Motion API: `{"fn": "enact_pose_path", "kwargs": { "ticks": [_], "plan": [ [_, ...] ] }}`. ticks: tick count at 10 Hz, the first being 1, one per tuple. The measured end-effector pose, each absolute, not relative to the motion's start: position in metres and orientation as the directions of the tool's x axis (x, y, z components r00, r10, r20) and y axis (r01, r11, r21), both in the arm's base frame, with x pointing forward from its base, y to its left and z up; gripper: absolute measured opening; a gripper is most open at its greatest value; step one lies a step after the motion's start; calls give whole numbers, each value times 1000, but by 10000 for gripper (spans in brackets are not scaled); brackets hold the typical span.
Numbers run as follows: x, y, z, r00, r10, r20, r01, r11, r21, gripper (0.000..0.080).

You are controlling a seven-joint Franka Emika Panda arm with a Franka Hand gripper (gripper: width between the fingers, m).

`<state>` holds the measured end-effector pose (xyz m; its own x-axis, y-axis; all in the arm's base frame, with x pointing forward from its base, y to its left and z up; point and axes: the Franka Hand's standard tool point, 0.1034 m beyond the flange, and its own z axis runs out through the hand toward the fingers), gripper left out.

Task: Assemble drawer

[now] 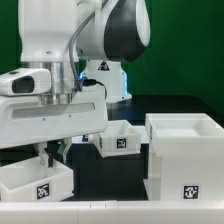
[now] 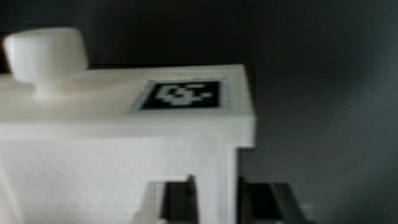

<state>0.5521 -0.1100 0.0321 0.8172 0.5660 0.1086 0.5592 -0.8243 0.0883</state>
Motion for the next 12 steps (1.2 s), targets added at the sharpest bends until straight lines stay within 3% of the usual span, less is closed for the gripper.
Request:
{"fn": "enact_pose_path", "kwargs": {
  "ticks": [1,4,7,9,12],
  "plan": [
    [552,-109,32,816,567,109,560,-824,88,36],
    [552,-108,32,814,571,108,564,-821,86,36],
    [552,-86,56,720,690,72,689,-723,53,36],
    [551,-80,57,617,786,23,786,-618,28,36],
    [550,-82,56,625,781,21,780,-625,25,37]
  ]
}}
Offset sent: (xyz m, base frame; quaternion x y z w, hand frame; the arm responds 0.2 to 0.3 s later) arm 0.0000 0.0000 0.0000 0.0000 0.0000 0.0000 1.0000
